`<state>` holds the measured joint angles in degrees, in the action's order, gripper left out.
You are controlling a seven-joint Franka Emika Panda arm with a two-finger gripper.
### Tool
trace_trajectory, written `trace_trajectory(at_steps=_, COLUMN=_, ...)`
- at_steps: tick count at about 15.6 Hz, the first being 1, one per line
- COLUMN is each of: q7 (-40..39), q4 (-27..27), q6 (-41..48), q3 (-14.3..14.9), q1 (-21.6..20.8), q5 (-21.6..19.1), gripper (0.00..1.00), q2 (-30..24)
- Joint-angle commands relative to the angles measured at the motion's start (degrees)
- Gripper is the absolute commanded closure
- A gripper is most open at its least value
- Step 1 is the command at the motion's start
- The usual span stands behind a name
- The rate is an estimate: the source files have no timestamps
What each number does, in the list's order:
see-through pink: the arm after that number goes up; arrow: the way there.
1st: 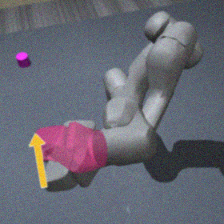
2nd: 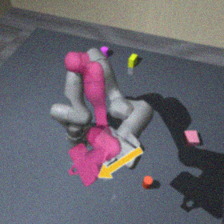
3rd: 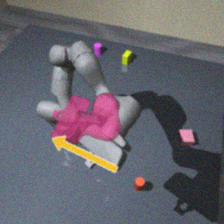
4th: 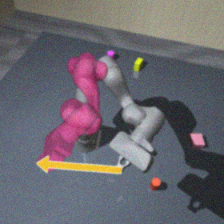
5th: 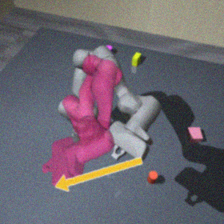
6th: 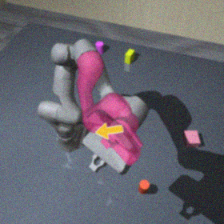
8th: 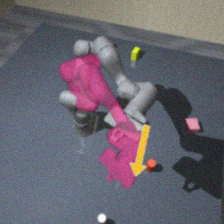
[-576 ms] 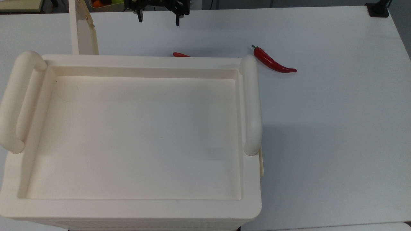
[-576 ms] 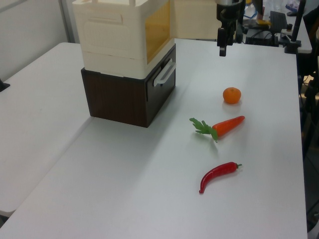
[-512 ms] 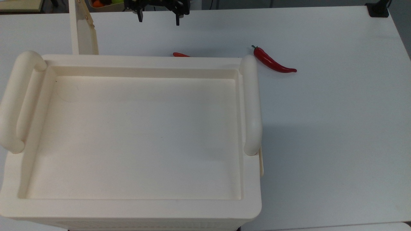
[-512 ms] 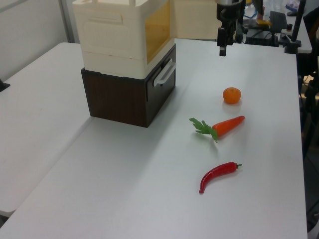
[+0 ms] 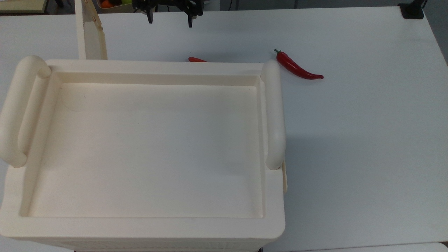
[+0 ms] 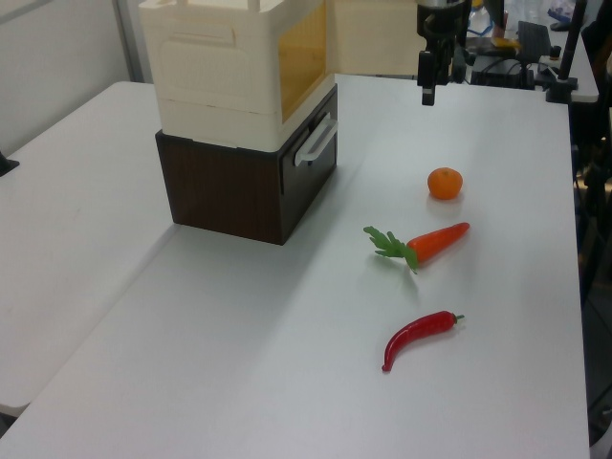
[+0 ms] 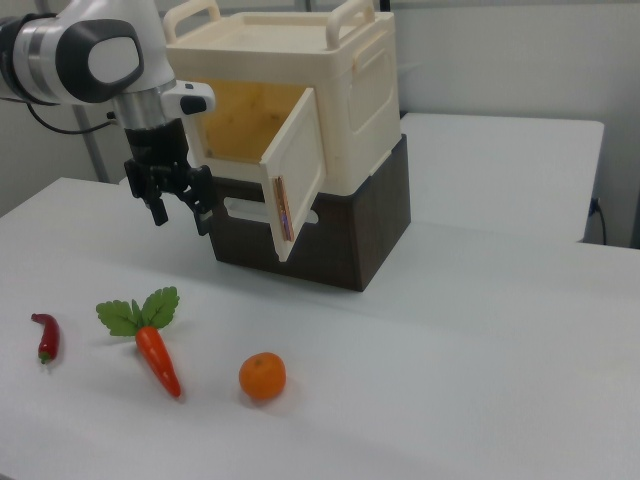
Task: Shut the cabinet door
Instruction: 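Move the gripper up and behind the open cream cabinet door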
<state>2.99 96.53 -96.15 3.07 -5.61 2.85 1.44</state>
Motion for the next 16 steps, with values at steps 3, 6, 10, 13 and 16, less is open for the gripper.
trace_trajectory(at_steps=3, q7=-2.55, q4=0.15, q6=-0.53, q3=0.10, q1=0.77, q5=-0.12, gripper=0.94, q2=-1.09)
trace_trajectory(at_steps=6, q7=-2.55, q4=0.15, q6=-0.53, q3=0.10, q1=0.77, q5=-0.12, gripper=1.00, q2=-1.09)
trace_trajectory(at_steps=10, q7=-2.55, q4=-1.60, q6=-0.44, q3=0.10, q1=1.56, q5=-0.21, gripper=1.00, q2=-0.83)
trace_trajectory(at_steps=13, q7=-1.94, q4=-4.15, q6=-0.61, q3=0.18, q1=2.79, q5=-0.39, gripper=1.00, q2=-0.74)
trace_trajectory(at_steps=16, q7=-1.68, q4=-10.38, q6=-0.52, q3=0.45, q1=3.76, q5=-0.65, gripper=1.00, q2=-0.74)
